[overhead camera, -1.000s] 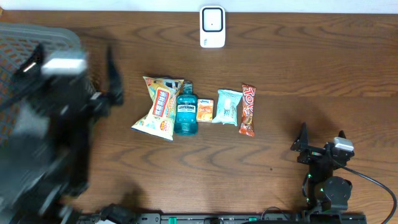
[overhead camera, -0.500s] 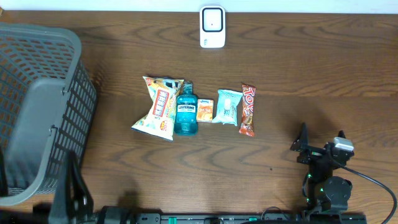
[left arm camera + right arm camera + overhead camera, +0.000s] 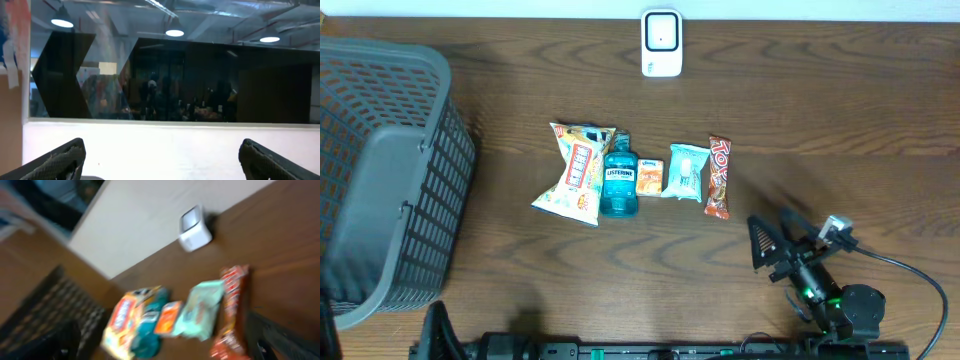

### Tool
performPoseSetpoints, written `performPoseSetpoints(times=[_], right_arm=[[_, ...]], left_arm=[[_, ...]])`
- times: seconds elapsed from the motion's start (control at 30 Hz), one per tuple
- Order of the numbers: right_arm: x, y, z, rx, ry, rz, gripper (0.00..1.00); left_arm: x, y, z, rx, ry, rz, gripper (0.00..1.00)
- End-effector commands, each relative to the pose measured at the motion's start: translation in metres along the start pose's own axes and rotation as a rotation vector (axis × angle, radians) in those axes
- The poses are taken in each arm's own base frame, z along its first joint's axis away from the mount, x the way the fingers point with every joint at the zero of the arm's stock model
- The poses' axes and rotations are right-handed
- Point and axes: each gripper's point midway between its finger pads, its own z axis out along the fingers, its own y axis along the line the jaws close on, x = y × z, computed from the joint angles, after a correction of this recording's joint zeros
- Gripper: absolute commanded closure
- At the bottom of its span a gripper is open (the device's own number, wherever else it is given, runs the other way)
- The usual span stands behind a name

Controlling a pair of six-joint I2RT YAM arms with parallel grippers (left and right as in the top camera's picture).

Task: Scan the item barcode
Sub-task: 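Reach the right gripper to the orange Kleenex pack and grasp it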

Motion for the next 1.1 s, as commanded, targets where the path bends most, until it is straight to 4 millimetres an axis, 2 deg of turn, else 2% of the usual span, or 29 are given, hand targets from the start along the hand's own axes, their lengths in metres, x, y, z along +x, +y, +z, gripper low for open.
performPoseSetpoints(times=[0.0, 0.23, 0.7, 0.83, 1.07], right_arm=[[0.02, 0.02, -0.002, -0.112, 0.117, 0.098, 0.01], [0.023, 0.023, -0.003, -0.13, 0.135, 0.099, 0.01], [0.052, 0.056, -0.017, -0.331, 0.316, 0.027, 0.01], [0.059, 0.062, -0.022, -0.374, 0.356, 0.012, 0.01], [0.061, 0.06, -0.022, -0.361, 0.372, 0.055, 0.01]], left_arm=[[-0.004, -0.005, -0.012, 0.024, -0.03, -0.04, 0.02], [-0.016, -0.013, -0.042, 0.067, -0.102, -0.037, 0.02], [-0.024, -0.016, -0.089, 0.095, -0.21, -0.031, 0.02], [-0.025, -0.016, -0.092, 0.089, -0.218, -0.015, 0.02], [-0.024, -0.015, -0.088, 0.027, -0.229, 0.15, 0.02]])
